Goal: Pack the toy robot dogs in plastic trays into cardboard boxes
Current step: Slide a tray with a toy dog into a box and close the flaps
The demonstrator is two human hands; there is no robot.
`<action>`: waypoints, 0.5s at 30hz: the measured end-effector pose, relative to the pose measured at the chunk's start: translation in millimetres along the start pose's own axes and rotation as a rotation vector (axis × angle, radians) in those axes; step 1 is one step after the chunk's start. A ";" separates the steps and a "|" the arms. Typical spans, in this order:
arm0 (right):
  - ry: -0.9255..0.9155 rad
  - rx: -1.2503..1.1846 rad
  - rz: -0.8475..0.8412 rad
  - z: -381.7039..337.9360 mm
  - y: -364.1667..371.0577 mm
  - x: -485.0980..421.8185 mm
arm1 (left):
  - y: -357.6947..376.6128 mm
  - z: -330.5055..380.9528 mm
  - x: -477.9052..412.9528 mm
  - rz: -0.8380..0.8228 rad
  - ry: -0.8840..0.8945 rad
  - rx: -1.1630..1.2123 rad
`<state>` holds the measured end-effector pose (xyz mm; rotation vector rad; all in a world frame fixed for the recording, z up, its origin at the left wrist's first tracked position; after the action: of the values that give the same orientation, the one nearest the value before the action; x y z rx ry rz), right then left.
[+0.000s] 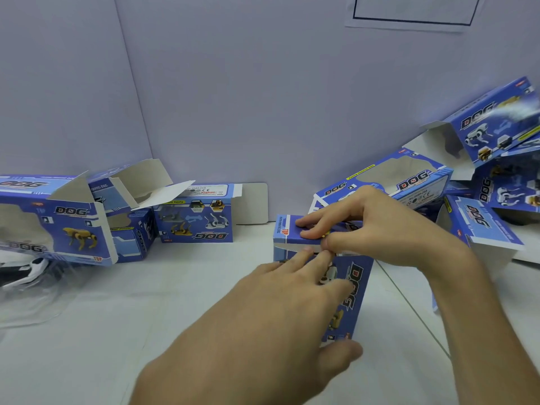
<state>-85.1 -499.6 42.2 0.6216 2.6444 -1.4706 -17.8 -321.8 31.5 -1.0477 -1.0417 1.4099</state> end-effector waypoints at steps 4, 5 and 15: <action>0.028 -0.009 -0.039 -1.4 0.5 -0.1 | -17.7 -7.0 9.1 0.141 -0.045 0.024; 0.033 -0.003 -0.056 -1.1 0.3 0.0 | -21.3 -8.4 9.7 0.199 -0.050 0.029; -0.025 -0.109 -0.144 12.4 -5.2 4.9 | -14.6 -33.6 -14.8 0.546 -0.210 0.110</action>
<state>-93.3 -510.7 38.4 0.4094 2.7790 -1.3448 19.2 -333.6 38.5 -1.1722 -0.8423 2.0297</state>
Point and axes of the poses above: each hand's wrist, its own x-axis away from the middle knuckle, its own y-axis out of the palm, z = x × y, the point moved 1 cm from there along -x, towards the middle knuckle, and after that the axes turned 10 degrees about x, right-handed, at the moved point
